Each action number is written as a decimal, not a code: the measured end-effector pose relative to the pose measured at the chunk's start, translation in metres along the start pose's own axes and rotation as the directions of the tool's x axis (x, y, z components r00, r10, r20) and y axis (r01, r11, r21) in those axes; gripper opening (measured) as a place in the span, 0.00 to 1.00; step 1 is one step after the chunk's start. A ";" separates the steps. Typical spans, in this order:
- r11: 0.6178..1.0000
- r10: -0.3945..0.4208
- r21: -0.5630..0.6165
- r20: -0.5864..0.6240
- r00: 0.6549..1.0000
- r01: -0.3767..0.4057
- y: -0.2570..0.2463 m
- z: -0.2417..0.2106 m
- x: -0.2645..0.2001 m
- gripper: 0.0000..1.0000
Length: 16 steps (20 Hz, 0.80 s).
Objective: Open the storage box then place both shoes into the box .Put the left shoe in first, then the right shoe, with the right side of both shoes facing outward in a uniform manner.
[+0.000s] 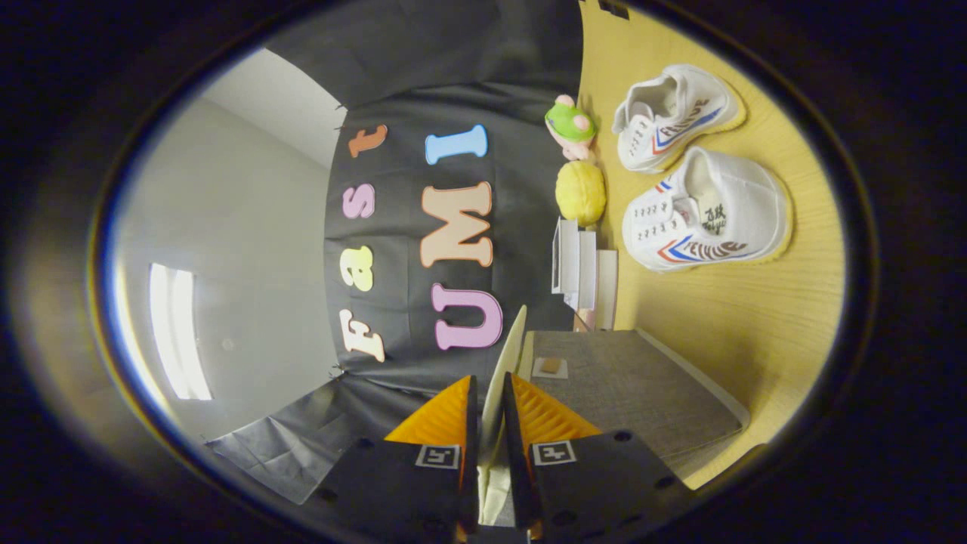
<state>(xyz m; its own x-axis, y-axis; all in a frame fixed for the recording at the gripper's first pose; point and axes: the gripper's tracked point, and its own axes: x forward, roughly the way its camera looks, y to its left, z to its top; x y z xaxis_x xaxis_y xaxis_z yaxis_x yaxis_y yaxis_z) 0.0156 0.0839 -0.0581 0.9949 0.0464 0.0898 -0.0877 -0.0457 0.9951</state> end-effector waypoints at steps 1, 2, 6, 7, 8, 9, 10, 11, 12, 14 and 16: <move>1.000 0.011 -0.010 -0.004 1.000 -0.011 0.006 0.000 0.000 0.21; 0.999 0.031 -0.028 -0.008 0.999 -0.032 0.016 -0.001 -0.001 0.21; 0.986 0.145 -0.082 -0.035 0.989 -0.147 0.068 -0.018 0.005 0.25; 0.981 0.168 -0.086 -0.050 0.985 -0.171 0.080 -0.025 0.008 0.27; 0.977 0.188 -0.095 -0.066 0.980 -0.193 0.092 -0.032 0.008 0.27; 0.972 0.204 -0.106 -0.084 0.975 -0.212 0.105 -0.041 0.011 0.27; 0.968 0.213 -0.116 -0.104 0.971 -0.225 0.116 -0.051 0.014 0.27; 0.963 0.226 -0.124 -0.122 0.966 -0.241 0.127 -0.061 0.017 0.27; 0.959 0.232 -0.134 -0.140 0.963 -0.251 0.135 -0.070 0.020 0.27; 0.953 0.233 -0.155 -0.178 0.956 -0.261 0.148 -0.091 0.025 0.27; 0.948 0.234 -0.168 -0.209 0.949 -0.271 0.159 -0.110 0.030 0.27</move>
<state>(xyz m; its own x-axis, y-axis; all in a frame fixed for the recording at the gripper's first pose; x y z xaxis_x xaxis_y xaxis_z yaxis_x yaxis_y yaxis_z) 0.0261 0.1882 0.1070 0.9134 0.2424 0.3270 -0.3610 0.1113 0.9259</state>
